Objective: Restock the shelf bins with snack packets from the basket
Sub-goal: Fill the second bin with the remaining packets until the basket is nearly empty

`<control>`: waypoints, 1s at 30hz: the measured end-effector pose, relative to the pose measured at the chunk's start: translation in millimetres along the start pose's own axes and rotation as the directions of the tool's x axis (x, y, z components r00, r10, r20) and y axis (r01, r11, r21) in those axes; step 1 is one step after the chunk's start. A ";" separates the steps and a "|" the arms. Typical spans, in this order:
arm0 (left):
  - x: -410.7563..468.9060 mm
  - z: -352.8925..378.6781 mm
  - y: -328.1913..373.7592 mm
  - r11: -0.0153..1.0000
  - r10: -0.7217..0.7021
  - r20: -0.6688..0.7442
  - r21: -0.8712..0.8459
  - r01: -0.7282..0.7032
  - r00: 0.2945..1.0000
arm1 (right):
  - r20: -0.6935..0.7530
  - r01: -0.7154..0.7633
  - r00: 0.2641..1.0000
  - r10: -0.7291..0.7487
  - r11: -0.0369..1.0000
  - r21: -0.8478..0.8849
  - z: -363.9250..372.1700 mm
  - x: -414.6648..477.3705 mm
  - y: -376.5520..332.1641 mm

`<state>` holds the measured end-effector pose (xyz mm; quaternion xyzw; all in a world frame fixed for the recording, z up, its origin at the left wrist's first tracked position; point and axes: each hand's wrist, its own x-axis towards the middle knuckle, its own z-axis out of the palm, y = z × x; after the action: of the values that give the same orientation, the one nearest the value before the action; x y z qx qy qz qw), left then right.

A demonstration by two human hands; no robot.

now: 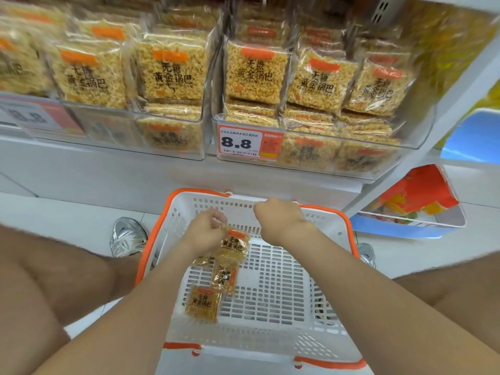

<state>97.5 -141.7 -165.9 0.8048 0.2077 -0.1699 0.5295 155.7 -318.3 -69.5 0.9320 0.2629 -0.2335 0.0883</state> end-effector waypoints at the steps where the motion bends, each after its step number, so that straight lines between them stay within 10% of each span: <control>1: -5.3 -3.2 11.8 0.998 0.016 0.035 -0.053 -0.014 0.999 | 0.009 -0.009 1.000 0.008 0.997 0.081 -2.3 -3.2 3.2; 10: -58.1 -25.4 97.0 0.917 0.337 0.110 -0.265 -0.299 0.935 | -0.140 0.110 0.990 -0.031 0.792 0.601 -35.2 -50.0 37.2; 19: -102.3 -22.5 147.2 0.844 0.490 0.084 -0.294 -0.448 0.867 | -0.323 0.231 0.946 -0.015 0.732 0.641 -66.0 -96.6 59.0; 25: -116.8 -9.5 201.3 0.725 0.649 -0.269 -0.066 -0.686 0.711 | -0.555 0.277 0.824 0.117 0.771 0.574 -112.1 -119.5 86.9; 30: -109.9 -6.4 228.4 0.624 0.781 -0.313 0.381 -0.682 0.540 | -0.804 0.151 0.526 0.276 0.901 0.407 -144.4 -127.3 117.0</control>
<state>121.2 -233.4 69.3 0.8843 -0.0525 0.2385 0.3980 178.2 -432.9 123.1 0.9304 0.1794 0.2004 -0.2490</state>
